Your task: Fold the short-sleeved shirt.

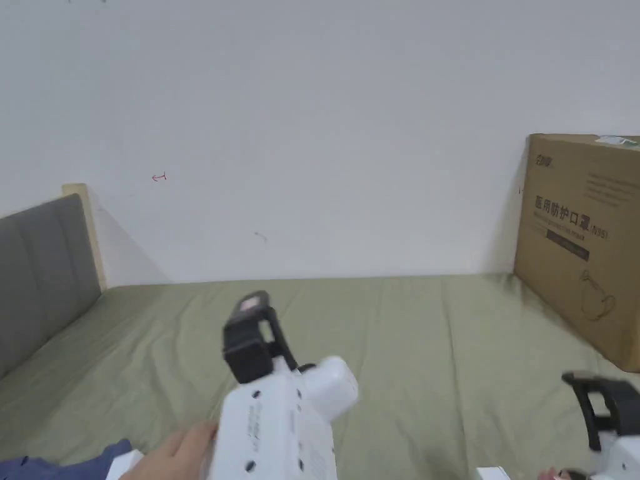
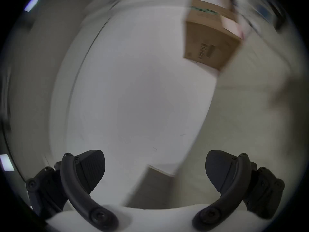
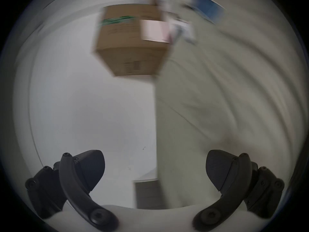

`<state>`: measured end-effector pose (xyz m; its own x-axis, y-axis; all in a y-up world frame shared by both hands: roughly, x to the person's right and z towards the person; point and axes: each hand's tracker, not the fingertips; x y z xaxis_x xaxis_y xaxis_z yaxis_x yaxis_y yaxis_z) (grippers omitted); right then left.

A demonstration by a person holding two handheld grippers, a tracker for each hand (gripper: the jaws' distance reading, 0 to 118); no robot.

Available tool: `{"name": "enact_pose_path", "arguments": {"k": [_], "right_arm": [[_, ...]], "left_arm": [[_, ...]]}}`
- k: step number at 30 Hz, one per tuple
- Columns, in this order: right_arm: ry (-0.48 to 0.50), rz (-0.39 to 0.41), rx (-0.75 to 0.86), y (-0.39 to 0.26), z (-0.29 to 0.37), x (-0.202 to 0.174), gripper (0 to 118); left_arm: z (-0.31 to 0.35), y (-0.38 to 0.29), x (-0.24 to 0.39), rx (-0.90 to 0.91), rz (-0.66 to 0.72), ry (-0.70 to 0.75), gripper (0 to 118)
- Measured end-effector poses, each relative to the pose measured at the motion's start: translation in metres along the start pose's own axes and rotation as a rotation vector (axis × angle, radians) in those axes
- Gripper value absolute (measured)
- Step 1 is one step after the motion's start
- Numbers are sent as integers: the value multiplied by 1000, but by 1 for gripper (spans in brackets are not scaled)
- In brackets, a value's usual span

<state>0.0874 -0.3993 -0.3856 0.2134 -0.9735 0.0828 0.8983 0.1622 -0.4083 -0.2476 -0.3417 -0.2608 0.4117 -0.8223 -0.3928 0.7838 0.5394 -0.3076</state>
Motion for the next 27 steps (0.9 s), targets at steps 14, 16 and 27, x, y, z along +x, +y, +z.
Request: {"name": "enact_pose_path", "arguments": {"k": [14,16,27], "right_arm": [[162,1539,265,-119,46,-75,118],[173,1524,237,-120,45,-74,118],[117,1426,189,-100,40,-71,118]], "left_arm": [[16,-46,-32,-45,1008,-85,118],[20,-41,-30,-23,946,-85,118],[16,-33,-36,-30,984,-101,118]]}}
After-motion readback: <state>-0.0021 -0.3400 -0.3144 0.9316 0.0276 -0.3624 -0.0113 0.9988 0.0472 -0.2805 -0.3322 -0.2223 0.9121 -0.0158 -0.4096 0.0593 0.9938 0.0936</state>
